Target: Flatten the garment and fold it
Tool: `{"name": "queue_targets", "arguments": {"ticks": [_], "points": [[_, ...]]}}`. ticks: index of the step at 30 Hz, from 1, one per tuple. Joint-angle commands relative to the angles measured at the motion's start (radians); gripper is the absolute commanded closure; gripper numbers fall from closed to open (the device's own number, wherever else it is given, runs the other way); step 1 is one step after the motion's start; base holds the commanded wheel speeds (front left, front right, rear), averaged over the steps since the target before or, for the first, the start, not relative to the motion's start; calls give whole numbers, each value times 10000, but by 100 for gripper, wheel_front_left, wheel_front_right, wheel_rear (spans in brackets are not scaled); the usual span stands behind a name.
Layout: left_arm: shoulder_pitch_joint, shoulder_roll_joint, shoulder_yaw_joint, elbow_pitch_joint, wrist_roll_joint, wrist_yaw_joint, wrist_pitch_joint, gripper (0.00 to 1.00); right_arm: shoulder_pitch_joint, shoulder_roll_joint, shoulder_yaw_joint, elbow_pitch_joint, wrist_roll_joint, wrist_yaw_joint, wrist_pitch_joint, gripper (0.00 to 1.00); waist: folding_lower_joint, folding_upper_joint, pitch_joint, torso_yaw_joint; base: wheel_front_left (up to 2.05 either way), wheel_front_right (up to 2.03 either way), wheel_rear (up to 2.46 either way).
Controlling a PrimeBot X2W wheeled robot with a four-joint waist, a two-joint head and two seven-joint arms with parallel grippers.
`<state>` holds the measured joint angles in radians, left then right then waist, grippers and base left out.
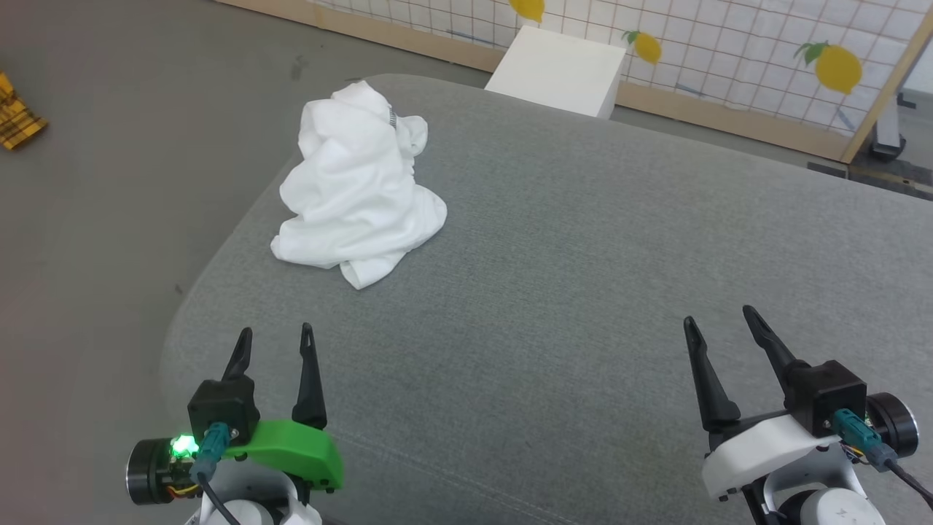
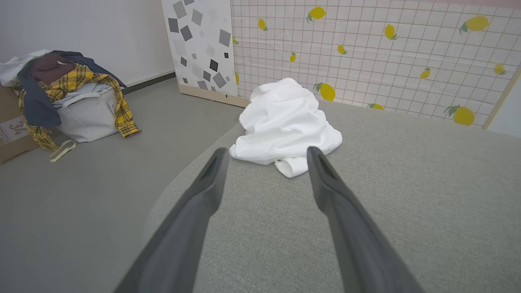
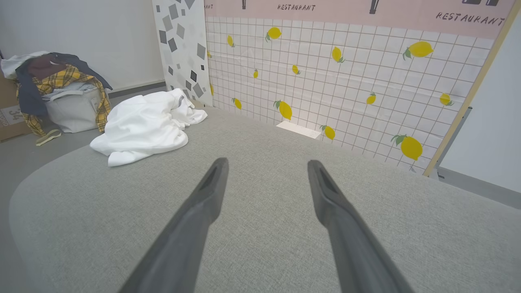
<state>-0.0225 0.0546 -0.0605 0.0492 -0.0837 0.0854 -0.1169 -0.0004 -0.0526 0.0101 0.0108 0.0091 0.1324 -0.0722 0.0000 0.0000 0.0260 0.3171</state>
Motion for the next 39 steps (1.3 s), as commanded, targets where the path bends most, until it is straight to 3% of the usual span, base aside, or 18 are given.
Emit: {"name": "queue_targets", "arguments": {"ticks": [1,39], "points": [[1,-19,-26,-14,-53,90,-101,0,-160,10,33,-16,21,-8,-111,0,0,0,-8,124,0,0,0],[0,-33,-315,12,-488,787,-879,0,-422,18,66,78,75,-13,-596,0,0,0,243,1402,0,0,0]]}}
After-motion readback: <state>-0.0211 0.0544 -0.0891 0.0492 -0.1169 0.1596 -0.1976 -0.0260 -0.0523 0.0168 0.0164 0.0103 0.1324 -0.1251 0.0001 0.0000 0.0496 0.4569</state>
